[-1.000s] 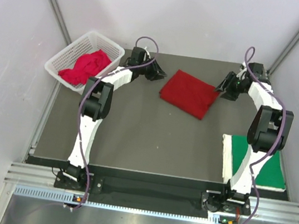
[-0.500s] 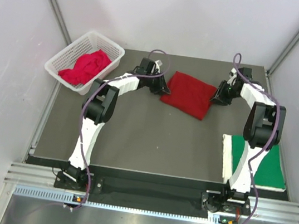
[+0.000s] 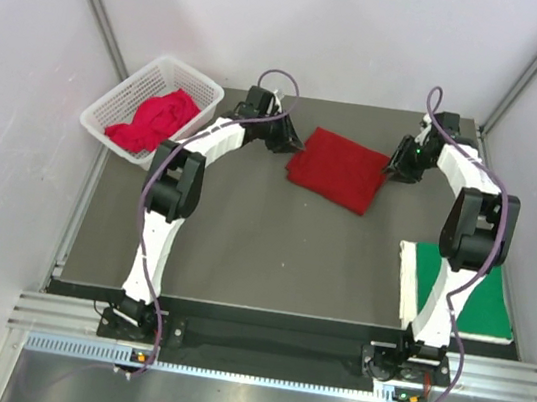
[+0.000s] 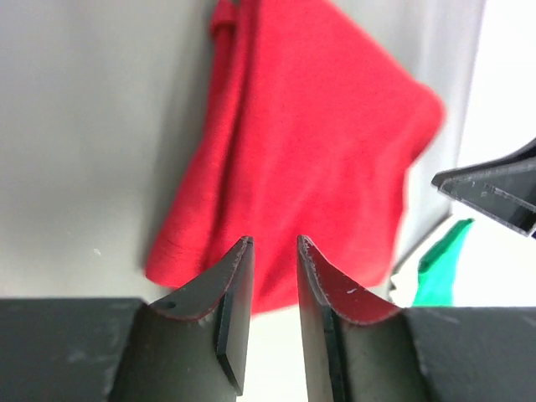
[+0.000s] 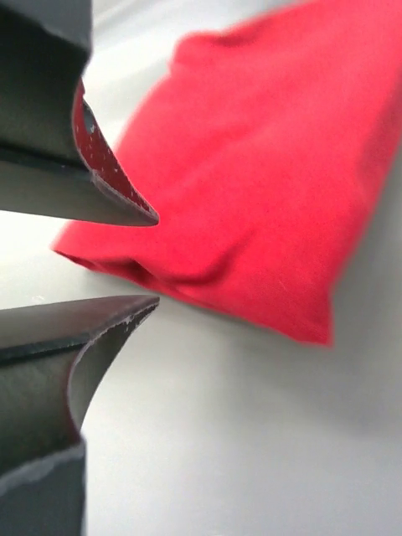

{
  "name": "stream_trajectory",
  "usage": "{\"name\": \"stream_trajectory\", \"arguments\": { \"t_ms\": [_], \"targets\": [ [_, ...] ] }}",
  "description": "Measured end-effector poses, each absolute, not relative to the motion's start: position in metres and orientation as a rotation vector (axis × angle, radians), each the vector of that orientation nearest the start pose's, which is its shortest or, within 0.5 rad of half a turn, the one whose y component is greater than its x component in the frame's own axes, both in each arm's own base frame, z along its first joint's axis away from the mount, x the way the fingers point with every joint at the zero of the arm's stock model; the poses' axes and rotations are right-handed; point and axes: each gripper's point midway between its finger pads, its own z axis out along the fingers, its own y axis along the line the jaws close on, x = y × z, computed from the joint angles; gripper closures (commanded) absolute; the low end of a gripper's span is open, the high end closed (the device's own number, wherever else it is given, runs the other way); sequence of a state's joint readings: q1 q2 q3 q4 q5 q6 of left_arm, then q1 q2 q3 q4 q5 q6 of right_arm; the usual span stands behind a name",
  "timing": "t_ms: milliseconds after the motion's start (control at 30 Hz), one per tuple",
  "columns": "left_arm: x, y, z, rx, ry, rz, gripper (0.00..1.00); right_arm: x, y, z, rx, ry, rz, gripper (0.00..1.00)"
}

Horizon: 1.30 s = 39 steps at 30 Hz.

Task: Fold and stack the t-shirts
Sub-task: Fold the tshirt

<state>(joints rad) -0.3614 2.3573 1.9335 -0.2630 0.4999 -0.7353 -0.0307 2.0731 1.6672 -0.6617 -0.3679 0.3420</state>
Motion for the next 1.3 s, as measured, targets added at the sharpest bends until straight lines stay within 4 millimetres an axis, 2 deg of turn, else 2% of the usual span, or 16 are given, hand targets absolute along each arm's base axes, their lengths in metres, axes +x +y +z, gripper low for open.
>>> {"name": "stream_trajectory", "arguments": {
  "t_ms": [67, 167, 267, 367, 500, 600, 700, 767, 833, 867, 967, 1067, 1133, 1167, 1300],
  "targets": [
    [0.520, -0.314, 0.104, -0.182, 2.403, -1.127, 0.68, 0.470, 0.067, 0.096, 0.348, 2.605, 0.591, 0.61],
    [0.504, -0.318, 0.109, -0.181, 2.413, -1.137, 0.68, 0.460, 0.088, 0.113, 0.298, 2.585, 0.619, 0.66],
    [0.490, -0.330, 0.107, -0.160, 2.432, -1.161, 0.68, 0.444, 0.111, 0.110, 0.248, 2.611, 0.667, 0.67],
    [0.481, -0.340, 0.105, -0.137, 2.447, -1.182, 0.68, 0.432, 0.122, 0.092, 0.200, 2.660, 0.688, 0.69],
    [0.480, -0.346, 0.101, -0.116, 2.442, -1.204, 0.69, 0.429, 0.113, 0.060, 0.200, 2.725, 0.675, 0.74],
    [0.484, -0.341, 0.085, -0.134, 2.462, -1.169, 0.69, 0.427, 0.099, 0.041, 0.240, 2.758, 0.643, 0.75],
    [0.491, -0.331, 0.064, -0.168, 2.486, -1.122, 0.69, 0.427, 0.085, 0.036, 0.284, 2.765, 0.601, 0.73],
    [0.498, -0.321, 0.055, -0.207, 2.502, -1.098, 0.69, 0.431, 0.078, 0.037, 0.297, 2.752, 0.570, 0.71],
    [0.510, -0.311, 0.054, -0.251, 2.500, -1.083, 0.66, 0.432, 0.073, 0.039, 0.309, 2.745, 0.541, 0.66],
    [0.519, -0.304, 0.058, -0.268, 2.485, -1.064, 0.61, 0.433, 0.072, 0.042, 0.316, 2.738, 0.532, 0.65],
    [0.541, -0.283, 0.072, -0.305, 2.438, -1.003, 0.53, 0.435, 0.072, 0.058, 0.330, 2.702, 0.527, 0.58],
    [0.557, -0.266, 0.090, -0.292, 2.397, -0.975, 0.49, 0.435, 0.077, 0.081, 0.327, 2.651, 0.544, 0.52],
    [0.557, -0.262, 0.095, -0.254, 2.393, -0.979, 0.47, 0.432, 0.082, 0.091, 0.314, 2.628, 0.560, 0.48],
    [0.553, -0.262, 0.094, -0.229, 2.402, -0.989, 0.42, 0.430, 0.084, 0.094, 0.305, 2.625, 0.571, 0.47],
    [0.524, -0.273, 0.075, -0.113, 2.477, -1.053, 0.43, 0.417, 0.095, 0.091, 0.280, 2.649, 0.625, 0.43]
  ]
}}
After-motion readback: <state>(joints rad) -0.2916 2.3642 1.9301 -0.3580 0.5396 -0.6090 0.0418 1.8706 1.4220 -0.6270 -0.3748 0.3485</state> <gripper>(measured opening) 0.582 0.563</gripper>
